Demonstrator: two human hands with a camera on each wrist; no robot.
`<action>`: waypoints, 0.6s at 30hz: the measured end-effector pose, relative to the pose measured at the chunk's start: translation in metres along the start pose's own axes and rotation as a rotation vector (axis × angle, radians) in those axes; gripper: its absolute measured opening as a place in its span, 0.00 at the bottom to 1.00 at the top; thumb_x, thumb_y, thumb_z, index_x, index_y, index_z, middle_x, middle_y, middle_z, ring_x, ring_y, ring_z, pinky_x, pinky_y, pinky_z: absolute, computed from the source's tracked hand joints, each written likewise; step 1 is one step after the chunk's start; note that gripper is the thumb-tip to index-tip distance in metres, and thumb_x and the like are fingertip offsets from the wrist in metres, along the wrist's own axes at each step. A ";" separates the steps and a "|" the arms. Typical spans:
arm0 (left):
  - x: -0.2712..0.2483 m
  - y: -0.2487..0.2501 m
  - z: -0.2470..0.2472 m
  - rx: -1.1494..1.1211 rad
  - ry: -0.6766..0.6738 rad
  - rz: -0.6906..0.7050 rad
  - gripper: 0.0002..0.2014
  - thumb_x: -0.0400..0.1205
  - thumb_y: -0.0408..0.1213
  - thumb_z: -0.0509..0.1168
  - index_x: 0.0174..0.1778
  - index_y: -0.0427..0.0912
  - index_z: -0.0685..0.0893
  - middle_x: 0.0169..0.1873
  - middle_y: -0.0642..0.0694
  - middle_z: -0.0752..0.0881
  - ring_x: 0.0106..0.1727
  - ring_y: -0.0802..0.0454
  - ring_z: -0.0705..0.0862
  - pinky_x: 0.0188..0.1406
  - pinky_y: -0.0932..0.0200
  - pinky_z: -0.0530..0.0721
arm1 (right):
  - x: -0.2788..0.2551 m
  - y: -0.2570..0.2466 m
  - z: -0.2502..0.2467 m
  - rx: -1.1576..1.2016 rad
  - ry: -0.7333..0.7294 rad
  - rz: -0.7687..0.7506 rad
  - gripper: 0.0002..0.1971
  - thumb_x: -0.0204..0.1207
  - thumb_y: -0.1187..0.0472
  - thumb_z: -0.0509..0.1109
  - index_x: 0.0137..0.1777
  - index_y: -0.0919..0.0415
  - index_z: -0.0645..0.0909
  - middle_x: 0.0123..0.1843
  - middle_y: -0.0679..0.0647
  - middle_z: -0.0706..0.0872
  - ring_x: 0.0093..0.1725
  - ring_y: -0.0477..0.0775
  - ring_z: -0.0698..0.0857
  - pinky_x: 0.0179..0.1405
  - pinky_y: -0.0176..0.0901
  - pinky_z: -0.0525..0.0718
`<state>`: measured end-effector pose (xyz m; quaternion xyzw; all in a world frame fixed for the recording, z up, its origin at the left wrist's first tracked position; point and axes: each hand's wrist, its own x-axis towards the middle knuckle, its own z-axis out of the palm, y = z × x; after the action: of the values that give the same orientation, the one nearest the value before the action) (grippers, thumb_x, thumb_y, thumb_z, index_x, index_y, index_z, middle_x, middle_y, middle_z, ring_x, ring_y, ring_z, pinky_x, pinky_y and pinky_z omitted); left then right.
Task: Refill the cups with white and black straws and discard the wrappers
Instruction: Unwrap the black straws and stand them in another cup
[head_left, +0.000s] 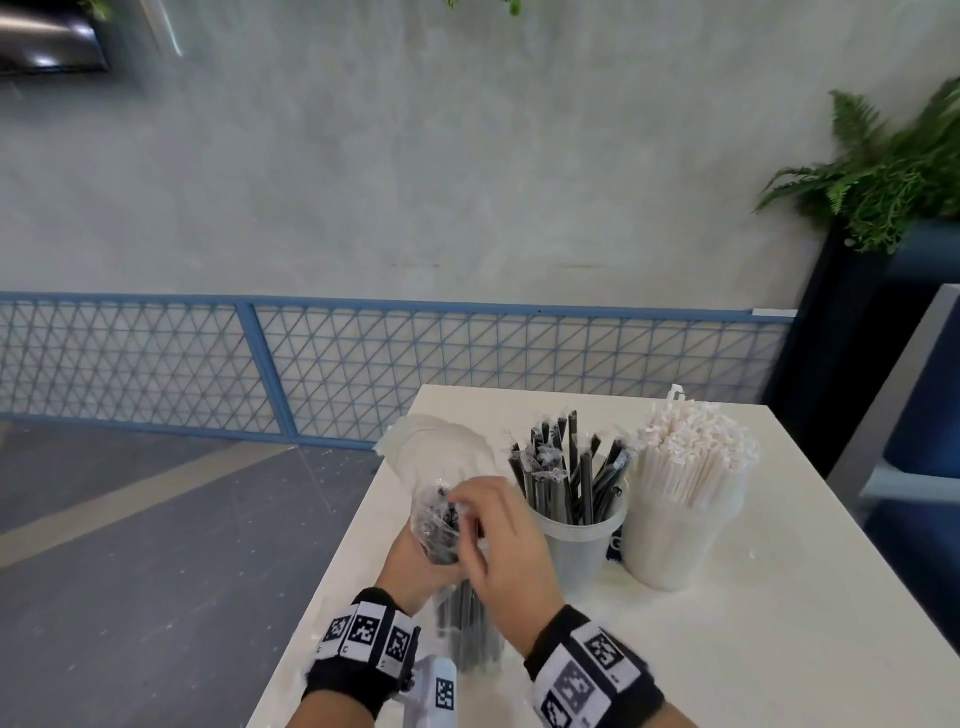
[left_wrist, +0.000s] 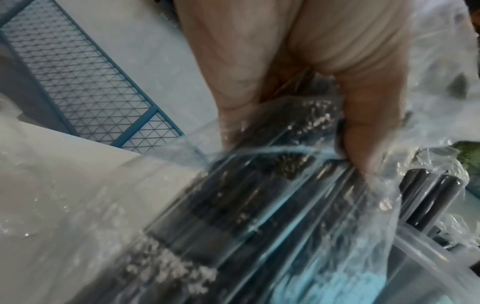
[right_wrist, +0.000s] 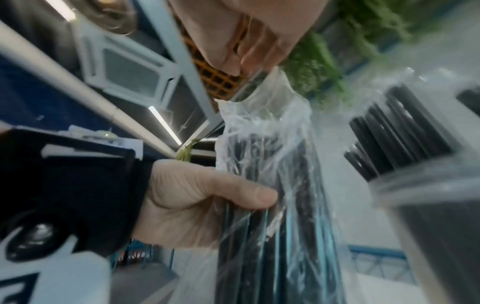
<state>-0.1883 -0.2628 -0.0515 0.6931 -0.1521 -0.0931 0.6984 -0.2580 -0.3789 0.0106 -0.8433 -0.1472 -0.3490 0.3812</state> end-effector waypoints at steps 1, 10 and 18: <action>0.000 0.000 0.000 -0.012 0.007 0.001 0.33 0.49 0.35 0.79 0.52 0.37 0.80 0.42 0.44 0.88 0.46 0.54 0.88 0.44 0.60 0.86 | 0.002 0.001 0.001 -0.021 -0.066 -0.018 0.12 0.75 0.64 0.59 0.56 0.53 0.74 0.55 0.51 0.80 0.54 0.43 0.76 0.59 0.30 0.74; -0.002 -0.008 -0.009 -0.046 -0.052 -0.070 0.28 0.63 0.16 0.75 0.57 0.39 0.81 0.50 0.46 0.91 0.56 0.48 0.87 0.54 0.57 0.86 | 0.011 0.037 -0.010 -0.036 -0.400 0.389 0.29 0.69 0.55 0.76 0.69 0.58 0.73 0.67 0.52 0.77 0.67 0.49 0.75 0.69 0.32 0.67; -0.003 0.000 -0.007 -0.102 -0.143 -0.100 0.41 0.50 0.38 0.85 0.60 0.35 0.79 0.48 0.49 0.91 0.52 0.54 0.89 0.47 0.64 0.85 | 0.005 0.042 -0.006 0.173 -0.281 0.385 0.22 0.65 0.61 0.79 0.59 0.53 0.78 0.57 0.48 0.83 0.57 0.40 0.80 0.62 0.34 0.76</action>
<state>-0.1889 -0.2550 -0.0515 0.6548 -0.1619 -0.1845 0.7148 -0.2355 -0.4114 -0.0062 -0.8603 -0.0650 -0.1353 0.4871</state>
